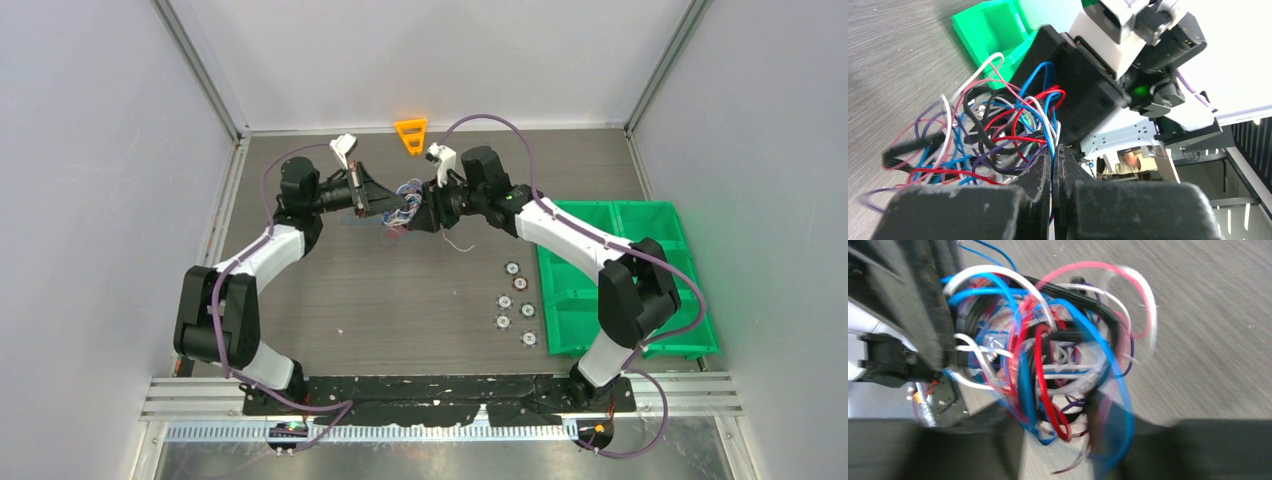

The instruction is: Untangle the cables

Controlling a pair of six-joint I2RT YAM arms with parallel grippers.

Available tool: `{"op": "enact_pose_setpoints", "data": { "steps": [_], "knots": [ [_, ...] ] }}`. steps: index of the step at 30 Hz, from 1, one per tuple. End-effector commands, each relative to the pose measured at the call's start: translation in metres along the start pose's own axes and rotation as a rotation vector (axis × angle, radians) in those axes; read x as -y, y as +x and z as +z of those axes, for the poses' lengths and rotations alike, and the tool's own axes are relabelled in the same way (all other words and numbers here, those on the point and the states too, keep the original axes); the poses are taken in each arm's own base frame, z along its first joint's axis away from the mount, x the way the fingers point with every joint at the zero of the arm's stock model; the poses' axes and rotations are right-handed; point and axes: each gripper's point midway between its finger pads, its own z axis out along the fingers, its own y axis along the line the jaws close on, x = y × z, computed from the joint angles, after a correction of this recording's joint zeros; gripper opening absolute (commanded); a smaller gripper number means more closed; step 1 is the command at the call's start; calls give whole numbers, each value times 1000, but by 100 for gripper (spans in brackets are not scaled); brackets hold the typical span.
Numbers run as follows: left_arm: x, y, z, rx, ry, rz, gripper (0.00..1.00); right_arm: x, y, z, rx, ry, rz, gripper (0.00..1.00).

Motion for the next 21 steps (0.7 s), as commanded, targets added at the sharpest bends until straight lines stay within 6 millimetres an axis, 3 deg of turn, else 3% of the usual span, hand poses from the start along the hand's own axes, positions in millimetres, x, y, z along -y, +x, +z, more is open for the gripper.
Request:
{"op": "enact_pose_setpoints", "data": {
  "steps": [1, 2, 3, 5, 9, 13, 17, 21],
  "knots": [
    [43, 6, -12, -9, 99, 89, 0, 19, -23, -6, 91, 124, -49, 17],
    [45, 7, -17, -5, 88, 92, 0, 28, -23, -9, 93, 165, -54, 8],
    [40, 6, -23, 6, 65, 87, 0, 35, -17, -16, 81, 192, -44, 7],
    [35, 2, -40, 51, -11, 96, 0, 50, -9, -29, 70, 248, -24, 6],
    [0, -3, -89, 129, -364, 164, 0, 78, 13, -55, 40, 324, 39, 5],
    [-36, -3, -143, 160, -709, 223, 0, 84, 34, -69, 0, 332, 53, 5],
    [-63, 1, -190, 166, -912, 213, 0, 86, 49, -77, -40, 334, 42, 5],
    [-76, -8, -244, 279, -1052, 153, 0, 97, 63, -88, -77, 363, 52, 5]
  ]
}}
